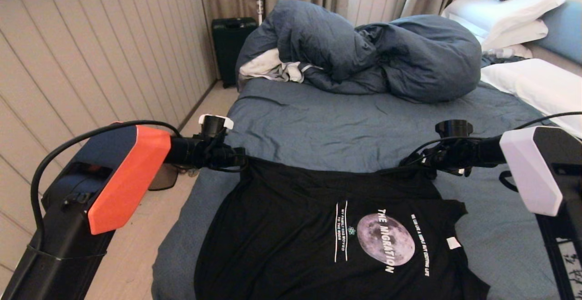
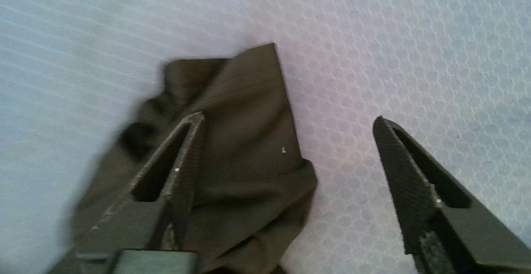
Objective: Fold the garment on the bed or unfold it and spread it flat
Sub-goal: Unford the black T-shirt
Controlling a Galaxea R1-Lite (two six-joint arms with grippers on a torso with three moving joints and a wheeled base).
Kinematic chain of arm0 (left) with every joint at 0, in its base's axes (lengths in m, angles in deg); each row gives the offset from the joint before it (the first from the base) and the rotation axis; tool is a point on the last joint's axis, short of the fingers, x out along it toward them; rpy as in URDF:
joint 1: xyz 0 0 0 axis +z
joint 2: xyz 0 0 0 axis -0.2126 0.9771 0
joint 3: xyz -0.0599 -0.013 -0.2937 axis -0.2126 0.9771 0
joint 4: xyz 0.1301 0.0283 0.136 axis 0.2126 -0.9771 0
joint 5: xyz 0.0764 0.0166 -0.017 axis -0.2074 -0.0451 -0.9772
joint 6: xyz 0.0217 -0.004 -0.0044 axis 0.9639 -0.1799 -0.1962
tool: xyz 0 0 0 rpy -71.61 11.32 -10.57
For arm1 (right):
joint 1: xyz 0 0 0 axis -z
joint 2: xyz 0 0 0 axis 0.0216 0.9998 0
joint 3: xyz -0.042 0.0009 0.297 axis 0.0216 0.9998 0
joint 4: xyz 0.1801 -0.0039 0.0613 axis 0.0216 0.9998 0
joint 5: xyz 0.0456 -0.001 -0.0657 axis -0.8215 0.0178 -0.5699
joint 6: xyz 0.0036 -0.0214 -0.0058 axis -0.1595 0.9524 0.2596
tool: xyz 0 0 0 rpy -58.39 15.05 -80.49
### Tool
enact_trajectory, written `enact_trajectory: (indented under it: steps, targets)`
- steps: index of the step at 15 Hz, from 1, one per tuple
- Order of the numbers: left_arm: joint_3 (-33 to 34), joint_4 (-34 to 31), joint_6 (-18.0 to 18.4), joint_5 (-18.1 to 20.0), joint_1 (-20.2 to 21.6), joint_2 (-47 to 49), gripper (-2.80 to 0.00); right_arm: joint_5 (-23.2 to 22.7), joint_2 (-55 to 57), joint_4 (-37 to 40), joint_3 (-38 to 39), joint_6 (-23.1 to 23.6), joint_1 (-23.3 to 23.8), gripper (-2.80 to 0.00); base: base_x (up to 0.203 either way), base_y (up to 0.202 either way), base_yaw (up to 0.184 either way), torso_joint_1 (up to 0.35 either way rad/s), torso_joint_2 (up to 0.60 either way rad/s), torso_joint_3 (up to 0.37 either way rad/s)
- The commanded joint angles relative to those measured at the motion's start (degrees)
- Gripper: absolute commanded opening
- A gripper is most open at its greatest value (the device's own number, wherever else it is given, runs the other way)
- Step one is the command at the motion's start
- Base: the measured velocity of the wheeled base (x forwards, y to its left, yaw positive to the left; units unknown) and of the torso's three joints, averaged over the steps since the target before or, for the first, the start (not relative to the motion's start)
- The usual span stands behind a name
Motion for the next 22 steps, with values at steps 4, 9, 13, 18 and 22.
enact_trajectory:
  steps: [4,9,13,18,22]
  targets:
    - [-0.13,0.03,-0.07,0.45,-0.01,-0.52,-2.80,2.06,2.26,-0.03,-0.08,2.07,-1.54,0.00,0.000,0.000,0.000,0.000,0.00,0.000]
    - [0.14,-0.06,-0.07,0.45,-0.01,-0.70,-2.80,5.96,4.46,0.01,0.05,4.76,-3.81,-2.80,0.000,0.000,0.000,0.000,0.00,0.000]
    - [0.84,-0.06,-0.25,0.89,-0.10,-0.97,-2.80,6.19,3.76,-2.41,-0.06,3.49,-4.77,-2.80,0.000,0.000,0.000,0.000,0.00,0.000]
    - [0.93,0.03,-0.43,1.24,-0.10,-0.88,-2.80,8.15,-3.90,-13.37,-0.12,2.65,-4.37,-2.80,0.000,0.000,0.000,0.000,0.00,0.000]
    - [1.02,0.11,-0.43,1.24,-0.10,-0.88,-2.80,7.82,-7.99,-15.70,-0.36,3.85,-1.26,-2.80,0.000,0.000,0.000,0.000,0.00,0.000]
